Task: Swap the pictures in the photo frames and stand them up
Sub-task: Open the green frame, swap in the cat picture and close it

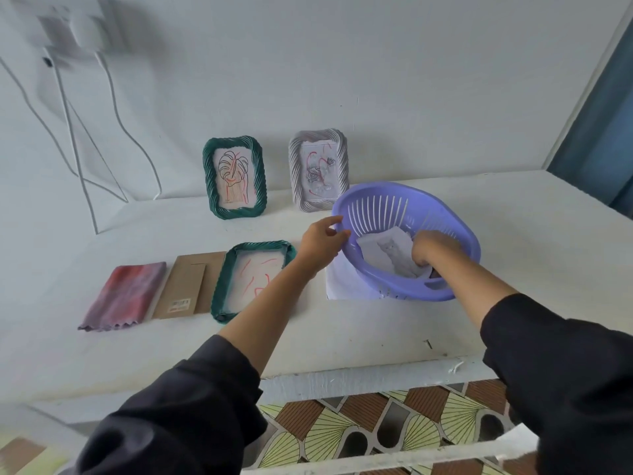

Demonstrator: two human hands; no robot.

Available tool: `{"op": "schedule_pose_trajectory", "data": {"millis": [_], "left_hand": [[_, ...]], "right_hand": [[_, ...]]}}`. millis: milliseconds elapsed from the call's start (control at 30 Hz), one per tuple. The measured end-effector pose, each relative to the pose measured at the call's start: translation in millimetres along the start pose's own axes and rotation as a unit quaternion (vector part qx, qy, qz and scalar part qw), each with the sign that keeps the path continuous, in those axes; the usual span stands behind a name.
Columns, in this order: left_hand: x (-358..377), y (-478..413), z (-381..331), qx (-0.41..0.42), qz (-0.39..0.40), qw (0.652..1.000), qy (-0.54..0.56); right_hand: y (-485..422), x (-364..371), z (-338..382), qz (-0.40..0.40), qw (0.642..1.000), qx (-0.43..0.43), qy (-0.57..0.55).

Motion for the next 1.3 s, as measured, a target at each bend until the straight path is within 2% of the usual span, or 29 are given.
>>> {"op": "schedule_pose_trajectory", "data": {"millis": [133,233,333,467,567,633,767,867,1000,1067,1167,1233,1300], "left_hand": [[-3,4,-4,-0.006,-0.003,0.999,-0.043],[-16,10,-13,0.007,-0.058,0.997,-0.056],[-27,17,-30,0.028,-0.083,0.996,0.013],[-30,25,-37,-0.032,0.023,0.979,0.202],[-51,27,-23,-0.05,0.003,0.968,0.246],[-72,29,-1,-0.075,-0.037,0.969,0.234],[-110,31,49,-0.132,-0.055,0.963,0.227],[-134,33,83,-0.167,-0.054,0.971,0.163],[-138,31,116,-0.205,-0.004,0.975,0.086],[-139,29,129,-0.2,0.014,0.979,-0.034],[-146,30,135,-0.147,0.007,0.97,-0.192],[-149,32,135,-0.119,-0.004,0.961,-0.249],[-148,34,133,-0.103,0.006,0.961,-0.256]], "right_hand": [[7,-11,4,-0.011,1.0,0.001,0.0],[21,-38,13,-0.073,0.997,-0.021,-0.031],[49,-70,42,-0.144,0.98,-0.094,-0.105],[98,-77,104,-0.207,0.948,-0.227,-0.084],[117,-52,146,-0.182,0.937,-0.293,-0.048],[115,-30,166,-0.123,0.94,-0.315,-0.05],[97,11,183,0.025,0.94,-0.278,-0.199],[76,34,186,0.046,0.913,-0.226,-0.336],[59,66,186,0.035,0.872,-0.142,-0.468],[57,81,188,0.031,0.88,-0.13,-0.455],[59,93,189,0.015,0.915,-0.144,-0.378],[60,98,190,0.006,0.931,-0.162,-0.326],[63,101,191,-0.003,0.942,-0.175,-0.286]]}}
Point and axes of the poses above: each hand's wrist, its own y-axis away from the middle knuckle, its own x-axis out of the palm, z = x × y, the point moved 8 cm from there along -y, towards the middle knuckle, and after that the axes turned 12 degrees about -y, right-handed, at the moved point
